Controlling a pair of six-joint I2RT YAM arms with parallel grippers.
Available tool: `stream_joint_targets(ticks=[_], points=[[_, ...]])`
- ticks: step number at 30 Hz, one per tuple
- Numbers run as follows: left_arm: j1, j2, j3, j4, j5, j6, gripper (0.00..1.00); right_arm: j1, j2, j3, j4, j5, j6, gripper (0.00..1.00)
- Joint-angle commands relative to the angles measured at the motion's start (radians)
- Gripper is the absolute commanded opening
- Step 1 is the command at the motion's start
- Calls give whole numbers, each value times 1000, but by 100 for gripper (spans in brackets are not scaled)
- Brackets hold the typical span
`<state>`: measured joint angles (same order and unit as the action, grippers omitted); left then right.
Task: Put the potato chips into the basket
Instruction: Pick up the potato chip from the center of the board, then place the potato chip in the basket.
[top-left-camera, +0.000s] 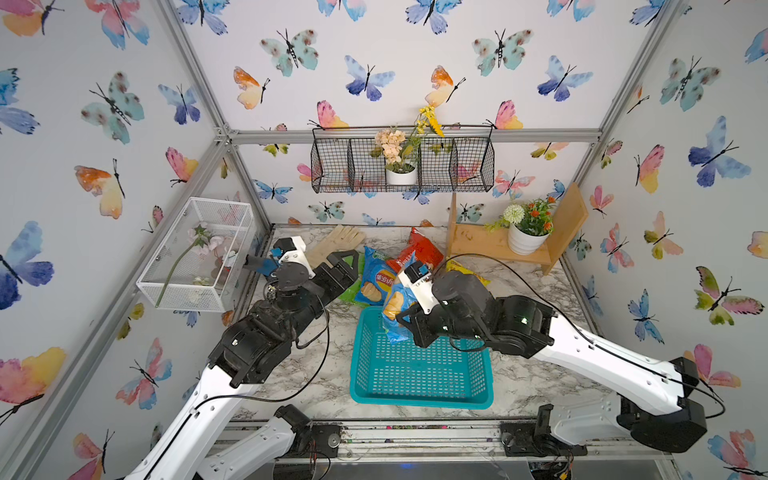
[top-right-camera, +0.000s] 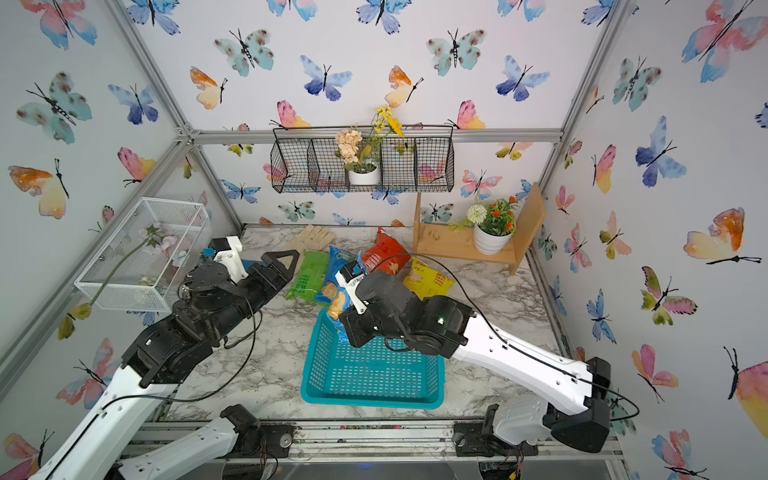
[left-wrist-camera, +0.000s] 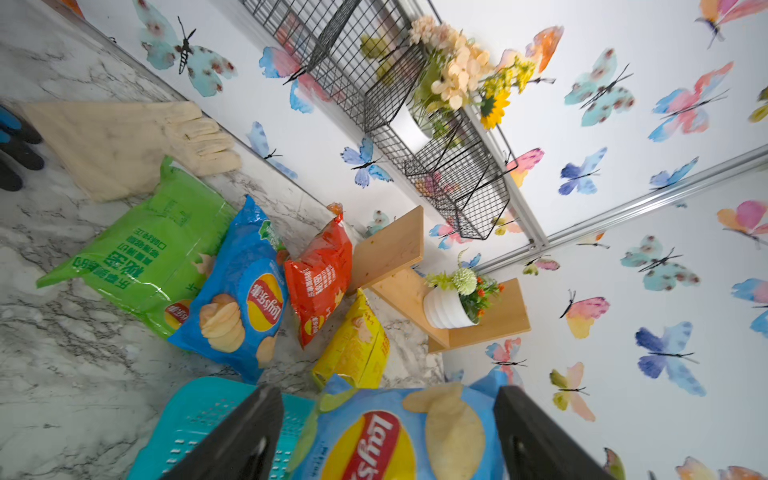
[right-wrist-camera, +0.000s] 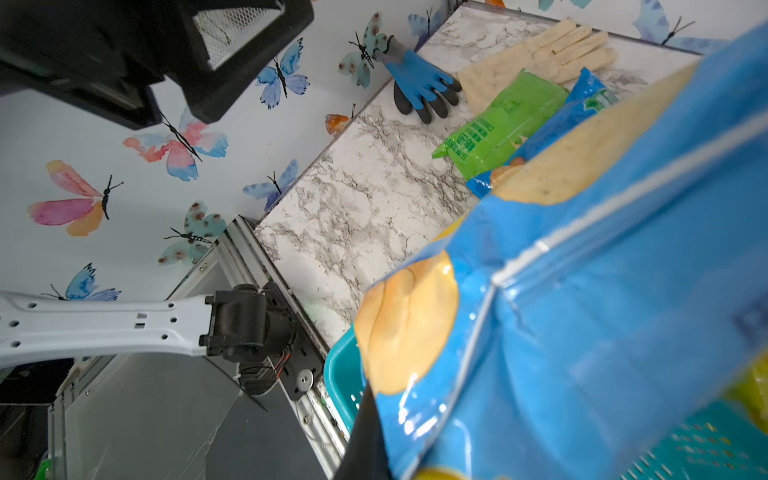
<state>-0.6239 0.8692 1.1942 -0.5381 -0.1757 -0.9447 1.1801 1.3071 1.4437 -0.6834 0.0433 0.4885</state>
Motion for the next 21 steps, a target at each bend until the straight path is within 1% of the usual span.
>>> stream_joint_targets(ticks=[1,4,7,10,14,21], points=[[-9,-3,-88,-20,111,29,69,5,-56,-81,-76,-20,44,2],[-59,-8,-175,23,130,19,58,6,-124,-155,-90,-32,66,2],[-146,-3,-245,70,96,2,53,6,-184,-232,-97,-28,92,2],[-228,29,-294,122,73,-14,50,5,-240,-316,-95,-12,118,2],[-337,108,-334,202,47,-35,49,5,-299,-413,-98,23,156,2],[-440,322,-350,334,74,-62,44,6,-354,-478,-165,76,226,2]])
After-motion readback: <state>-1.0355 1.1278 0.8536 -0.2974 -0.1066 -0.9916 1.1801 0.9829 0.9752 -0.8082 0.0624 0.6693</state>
